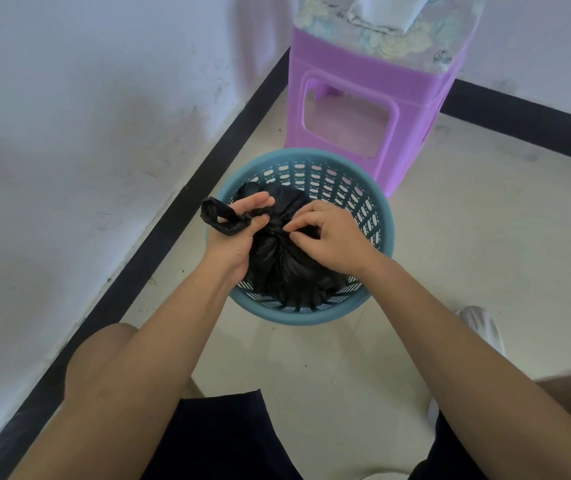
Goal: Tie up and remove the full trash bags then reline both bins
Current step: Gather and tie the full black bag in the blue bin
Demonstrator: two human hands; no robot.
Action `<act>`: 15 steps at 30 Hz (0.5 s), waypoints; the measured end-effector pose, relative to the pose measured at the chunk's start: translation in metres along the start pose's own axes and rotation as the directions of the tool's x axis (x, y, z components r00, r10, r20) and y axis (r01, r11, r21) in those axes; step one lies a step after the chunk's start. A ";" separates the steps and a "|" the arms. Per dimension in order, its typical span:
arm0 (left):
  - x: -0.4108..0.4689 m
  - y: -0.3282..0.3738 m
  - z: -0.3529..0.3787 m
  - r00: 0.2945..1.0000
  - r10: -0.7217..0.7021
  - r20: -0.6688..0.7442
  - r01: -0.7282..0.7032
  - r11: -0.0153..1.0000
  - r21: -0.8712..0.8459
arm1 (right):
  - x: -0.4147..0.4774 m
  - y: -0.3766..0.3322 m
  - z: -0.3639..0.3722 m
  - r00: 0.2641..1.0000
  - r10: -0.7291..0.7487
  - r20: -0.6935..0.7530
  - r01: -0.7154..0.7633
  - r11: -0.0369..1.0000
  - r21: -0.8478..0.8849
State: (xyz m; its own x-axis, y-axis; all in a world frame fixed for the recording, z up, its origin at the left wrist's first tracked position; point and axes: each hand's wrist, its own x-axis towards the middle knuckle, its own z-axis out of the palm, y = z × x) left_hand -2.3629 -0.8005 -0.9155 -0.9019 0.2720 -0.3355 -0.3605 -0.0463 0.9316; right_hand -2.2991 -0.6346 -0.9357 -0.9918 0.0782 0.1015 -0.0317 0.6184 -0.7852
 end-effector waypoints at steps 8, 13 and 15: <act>0.002 -0.006 -0.003 0.988 0.077 -0.135 -0.070 0.996 0.053 | 0.004 0.006 0.000 0.973 0.217 0.084 -0.229 0.957 0.177; 0.004 -0.003 -0.001 0.994 0.076 -0.075 -0.078 0.997 -0.024 | 0.007 0.004 0.003 0.981 0.183 -0.068 -0.169 0.969 0.181; 0.005 -0.002 -0.001 0.996 0.079 -0.037 -0.080 0.997 -0.023 | 0.009 0.004 0.002 0.982 0.179 -0.066 -0.159 0.960 0.229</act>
State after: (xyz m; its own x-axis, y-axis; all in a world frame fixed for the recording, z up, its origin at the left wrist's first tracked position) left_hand -2.3672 -0.8003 -0.9197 -0.9357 0.2318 -0.2661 -0.2930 -0.0899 0.9519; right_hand -2.3085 -0.6325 -0.9392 -0.9711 0.2388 -0.0002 0.0991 0.4022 -0.9102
